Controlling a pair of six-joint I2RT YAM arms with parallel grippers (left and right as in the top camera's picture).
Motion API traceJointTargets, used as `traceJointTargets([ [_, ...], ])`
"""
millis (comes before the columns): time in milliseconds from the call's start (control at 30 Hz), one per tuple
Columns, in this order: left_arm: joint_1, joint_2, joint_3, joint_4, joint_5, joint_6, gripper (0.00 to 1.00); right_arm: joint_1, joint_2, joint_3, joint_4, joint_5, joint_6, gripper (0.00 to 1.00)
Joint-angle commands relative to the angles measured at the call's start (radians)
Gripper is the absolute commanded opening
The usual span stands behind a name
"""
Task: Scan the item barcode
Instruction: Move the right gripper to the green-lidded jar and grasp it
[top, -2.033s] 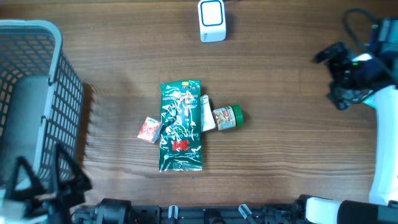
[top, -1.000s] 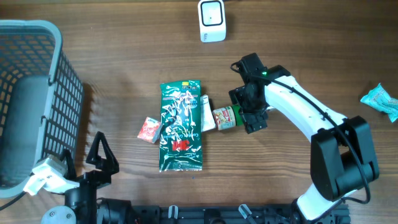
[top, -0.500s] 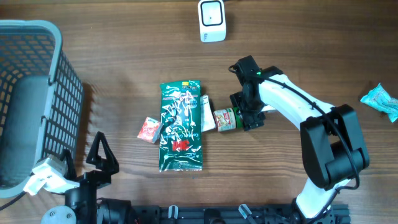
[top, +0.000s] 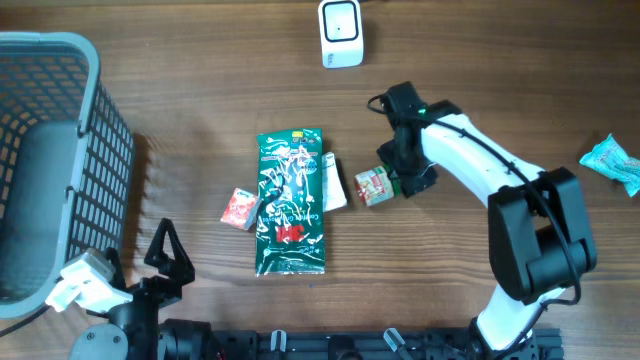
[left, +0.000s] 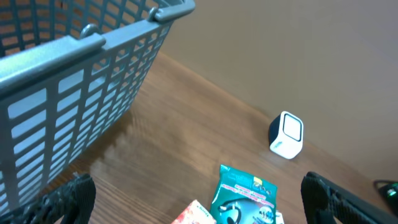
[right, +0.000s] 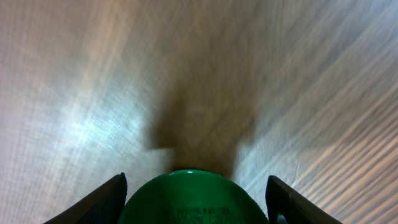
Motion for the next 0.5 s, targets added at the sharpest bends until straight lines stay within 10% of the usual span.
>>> traceJointTargets([
  [0, 0.005, -0.004, -0.002, -0.052, 0.016, -0.006, 1.00, -0.011, -0.058, 0.092, -0.011, 0.093, -0.190, 0.48],
  [467, 0.005, -0.004, -0.002, -0.220, 0.015, -0.008, 1.00, 0.029, -0.108, 0.098, 0.000, 0.281, -0.354, 0.48],
])
